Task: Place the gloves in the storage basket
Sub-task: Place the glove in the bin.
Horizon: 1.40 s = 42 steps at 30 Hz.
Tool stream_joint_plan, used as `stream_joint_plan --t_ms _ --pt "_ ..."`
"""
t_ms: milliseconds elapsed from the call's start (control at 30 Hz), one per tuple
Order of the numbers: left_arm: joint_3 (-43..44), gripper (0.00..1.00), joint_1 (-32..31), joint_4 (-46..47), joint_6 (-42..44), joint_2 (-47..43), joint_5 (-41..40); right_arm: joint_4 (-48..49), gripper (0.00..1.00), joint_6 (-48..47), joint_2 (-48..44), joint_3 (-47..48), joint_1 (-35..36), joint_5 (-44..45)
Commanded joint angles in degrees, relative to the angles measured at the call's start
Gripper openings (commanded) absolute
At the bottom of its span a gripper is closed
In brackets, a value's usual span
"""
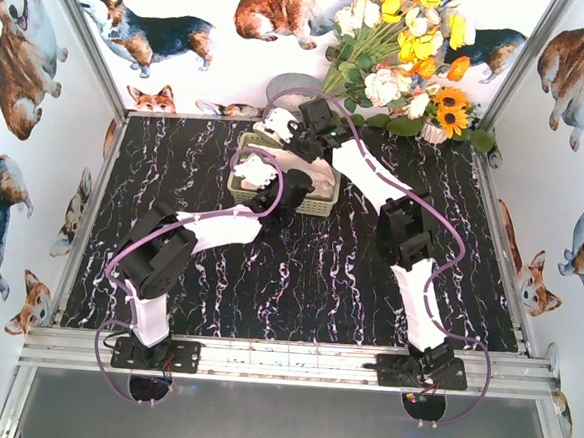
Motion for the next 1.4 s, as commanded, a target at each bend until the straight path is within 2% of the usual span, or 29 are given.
stream_joint_plan --t_ms 0,200,333,633,800,900,1100,1233,1367 --pt "1.21 0.00 -3.28 -1.65 -0.95 0.95 8.55 18.69 0.00 -7.44 2.96 6.44 -3.09 7.26" --pt "1.54 0.00 -2.56 1.59 -2.54 3.81 10.49 16.35 0.00 -8.14 5.56 8.80 -3.22 6.63" --pt "3.92 0.00 -2.40 0.15 -0.76 5.58 11.25 16.01 0.00 -7.06 6.40 9.03 -3.61 5.54" --pt "1.64 0.00 -1.26 -3.55 -3.28 4.30 10.42 14.86 0.00 -1.48 7.23 8.83 -4.21 5.13" --pt "2.36 0.26 -1.15 -3.93 -1.46 3.21 10.70 15.99 0.00 -0.03 7.17 8.72 -4.23 4.50" --pt "3.09 0.35 -1.17 -3.75 2.21 1.93 10.29 16.09 0.00 -0.13 7.21 8.49 -4.23 4.23" --pt "1.14 0.40 -1.58 -5.83 6.64 -2.84 8.90 16.22 0.00 -0.55 6.36 6.54 -4.56 0.38" --pt "-2.94 0.45 -1.78 -8.55 8.80 -9.70 6.97 15.02 0.00 -1.45 5.50 5.66 -4.76 -1.82" --pt "-6.32 0.51 -0.87 -11.04 15.04 -17.05 6.05 12.88 0.00 -1.96 3.81 5.14 -5.00 -5.33"
